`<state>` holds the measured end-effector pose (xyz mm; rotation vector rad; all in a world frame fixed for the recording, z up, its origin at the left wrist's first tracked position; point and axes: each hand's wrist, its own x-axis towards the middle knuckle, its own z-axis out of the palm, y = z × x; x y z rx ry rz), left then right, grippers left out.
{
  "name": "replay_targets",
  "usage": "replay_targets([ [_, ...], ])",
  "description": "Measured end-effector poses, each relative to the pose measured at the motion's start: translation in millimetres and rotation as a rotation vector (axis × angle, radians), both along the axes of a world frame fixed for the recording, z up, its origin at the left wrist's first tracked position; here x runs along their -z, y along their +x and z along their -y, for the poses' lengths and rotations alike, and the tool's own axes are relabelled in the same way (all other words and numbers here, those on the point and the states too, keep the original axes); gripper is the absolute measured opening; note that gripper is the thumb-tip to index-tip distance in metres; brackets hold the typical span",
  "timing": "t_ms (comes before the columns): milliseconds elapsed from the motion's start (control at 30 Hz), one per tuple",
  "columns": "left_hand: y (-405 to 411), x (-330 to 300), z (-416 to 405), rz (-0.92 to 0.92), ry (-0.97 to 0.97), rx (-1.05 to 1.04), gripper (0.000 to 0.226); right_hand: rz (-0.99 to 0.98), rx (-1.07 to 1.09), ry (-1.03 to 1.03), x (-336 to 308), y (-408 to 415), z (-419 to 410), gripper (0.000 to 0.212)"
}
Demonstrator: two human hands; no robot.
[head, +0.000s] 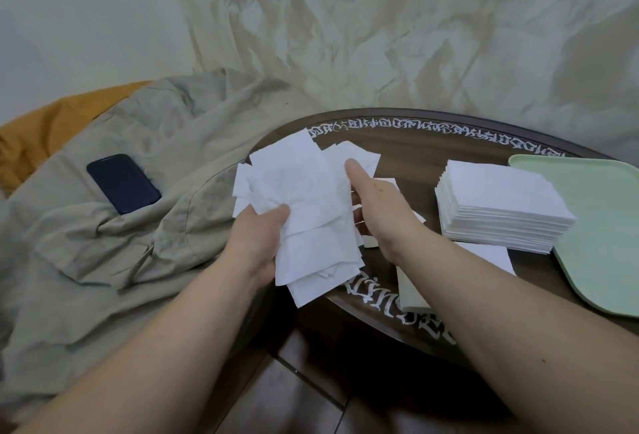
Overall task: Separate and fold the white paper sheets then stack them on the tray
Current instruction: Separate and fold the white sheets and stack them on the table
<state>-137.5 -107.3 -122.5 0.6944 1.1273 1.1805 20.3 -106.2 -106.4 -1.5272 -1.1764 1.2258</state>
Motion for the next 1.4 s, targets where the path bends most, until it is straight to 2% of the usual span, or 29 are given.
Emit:
replay_targets([
  [133, -1, 4, 0, -0.016, 0.033, 0.062, 0.031, 0.078, -0.099, -0.077, 7, -5, 0, 0.024],
  [267, -1, 9, -4, -0.105, 0.097, 0.074, 0.030, 0.070, -0.099, -0.094, 11, -7, -2, 0.023],
  [300, -2, 10, -5, -0.137, 0.103, 0.045, 0.034, 0.076, -0.076, -0.063, 10, -6, -2, 0.021],
  [400, -11, 14, -11, -0.296, 0.066, -0.078, 0.065, 0.064, 0.029, 0.012, 5, 4, -3, 0.019],
  [467, -17, 16, -12, -0.458, 0.113, -0.130, 0.072, 0.035, 0.061, 0.032, 1, 12, -1, 0.019],
  [567, -17, 9, -7, -0.668, 0.248, -0.192, 0.053, 0.010, 0.098, 0.068, -7, 20, 5, 0.024],
  [633, -9, -1, 2, -0.746, 0.344, -0.175, 0.036, 0.079, 0.146, 0.093, -12, 22, 9, 0.027],
  [700, 7, -18, 15, -0.668, 0.391, -0.040, 0.034, 0.215, 0.142, 0.170, -21, 20, 19, 0.022],
  [800, 33, -37, 36, -0.352, 0.376, 0.298, 0.054, 0.310, -0.116, 0.338, -38, 13, 47, 0.016],
  [867, 41, -44, 42, -0.248, 0.355, 0.347, 0.059, 0.279, -0.292, 0.354, -46, 12, 68, 0.032],
  [900, 43, -48, 45, -0.199, 0.351, 0.345, 0.054, 0.266, -0.323, 0.327, -47, 16, 75, 0.044],
  [967, 44, -51, 51, -0.088, 0.302, 0.315, 0.036, 0.284, -0.348, 0.279, -47, 25, 88, 0.051],
  [1033, 45, -51, 59, -0.005, 0.211, 0.269, 0.019, 0.260, -0.286, 0.293, -46, 34, 98, 0.044],
  [1067, 47, -51, 64, 0.021, 0.171, 0.249, 0.018, 0.232, -0.209, 0.301, -45, 38, 104, 0.038],
  [1167, 55, -47, 78, 0.032, 0.133, 0.263, 0.026, 0.158, -0.020, 0.327, -43, 47, 116, 0.023],
  [1233, 61, -47, 90, 0.028, 0.147, 0.350, 0.040, 0.140, 0.028, 0.335, -40, 51, 122, 0.019],
  [1300, 68, -49, 100, 0.072, 0.149, 0.436, 0.048, 0.165, 0.051, 0.335, -37, 52, 129, 0.029],
  [1400, 77, -47, 106, 0.148, 0.123, 0.473, 0.044, 0.181, 0.019, 0.301, -30, 54, 136, 0.054],
])
